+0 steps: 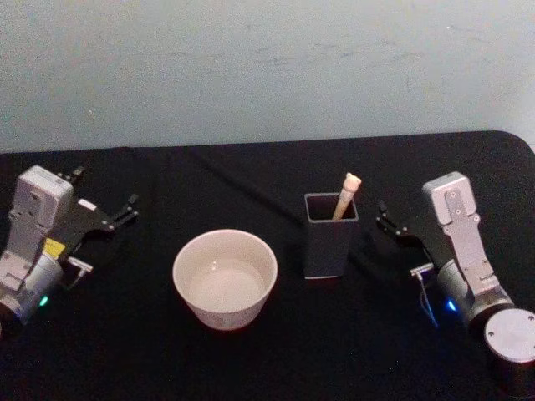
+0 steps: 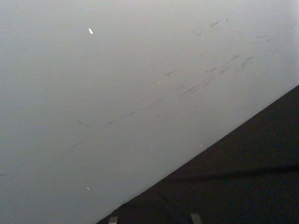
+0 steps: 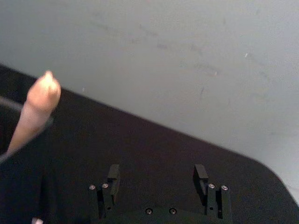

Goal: Pick up the stirring spoon with one hand, stir inside the cup, then place it back in its original position.

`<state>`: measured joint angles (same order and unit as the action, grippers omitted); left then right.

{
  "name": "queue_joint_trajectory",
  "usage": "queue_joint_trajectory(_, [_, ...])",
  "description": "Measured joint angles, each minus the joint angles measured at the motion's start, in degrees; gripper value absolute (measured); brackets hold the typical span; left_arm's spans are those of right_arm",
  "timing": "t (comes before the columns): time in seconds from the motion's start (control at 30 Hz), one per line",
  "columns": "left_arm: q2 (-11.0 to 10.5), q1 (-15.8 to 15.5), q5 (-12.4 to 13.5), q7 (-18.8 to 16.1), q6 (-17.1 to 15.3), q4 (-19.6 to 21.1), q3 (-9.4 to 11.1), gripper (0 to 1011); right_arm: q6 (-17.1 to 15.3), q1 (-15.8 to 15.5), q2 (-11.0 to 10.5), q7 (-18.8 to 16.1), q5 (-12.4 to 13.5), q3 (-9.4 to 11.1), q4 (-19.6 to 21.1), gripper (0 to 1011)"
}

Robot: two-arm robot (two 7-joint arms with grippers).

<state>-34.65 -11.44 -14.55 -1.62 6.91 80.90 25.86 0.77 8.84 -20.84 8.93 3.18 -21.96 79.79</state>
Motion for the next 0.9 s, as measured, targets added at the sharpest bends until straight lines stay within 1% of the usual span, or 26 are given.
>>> queue_joint_trajectory(0.1, [0.0, 0.0, 0.0, 0.0, 0.0, 0.0, 0.0, 1001, -0.5, -0.2, 0.5, -0.5, 0.0, 0.3, -0.9, 1002])
queue_joint_trajectory(0.9, [0.0, 0.0, 0.0, 0.0, 0.0, 0.0, 0.0, 1001, -0.4, -0.2, 0.3, -0.5, 0.0, 0.2, -0.5, 1002])
